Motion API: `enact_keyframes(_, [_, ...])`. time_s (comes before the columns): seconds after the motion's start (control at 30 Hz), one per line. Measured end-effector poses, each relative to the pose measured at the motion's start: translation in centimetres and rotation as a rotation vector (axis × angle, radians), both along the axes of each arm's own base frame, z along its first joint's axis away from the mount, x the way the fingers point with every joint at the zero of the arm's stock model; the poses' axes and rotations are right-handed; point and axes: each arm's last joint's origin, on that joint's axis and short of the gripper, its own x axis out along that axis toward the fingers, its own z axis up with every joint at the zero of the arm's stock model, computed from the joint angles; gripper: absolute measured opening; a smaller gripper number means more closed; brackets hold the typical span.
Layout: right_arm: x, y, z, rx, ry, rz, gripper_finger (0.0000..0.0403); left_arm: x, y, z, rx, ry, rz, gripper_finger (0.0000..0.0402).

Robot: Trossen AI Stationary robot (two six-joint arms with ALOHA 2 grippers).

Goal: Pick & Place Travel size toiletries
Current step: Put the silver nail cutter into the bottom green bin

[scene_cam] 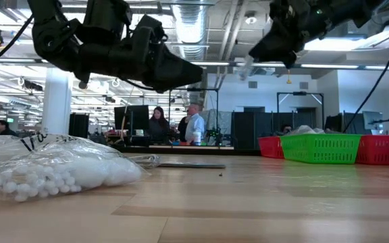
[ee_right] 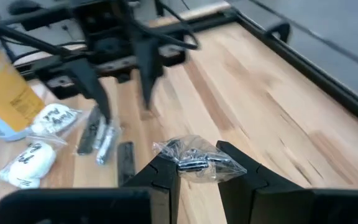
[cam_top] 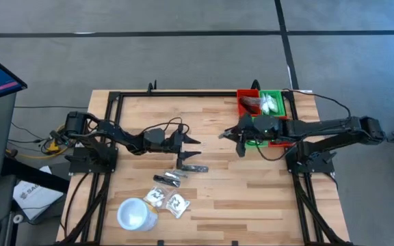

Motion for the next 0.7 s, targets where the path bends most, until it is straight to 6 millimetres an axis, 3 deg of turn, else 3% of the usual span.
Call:
enact_keyframes(0.33, [-3.3,-1.8,-0.9,0.124,0.209,-0.198,0.0070,-0.7,0.0,-0.9,-0.005,0.035,0.000,0.0175])
enact_keyframes(0.7, [-5.7,-3.2,-2.3,0.239,0.412,-0.370,0.0070,-0.8,0.0,-1.0,-0.028,0.044,0.002,0.0172])
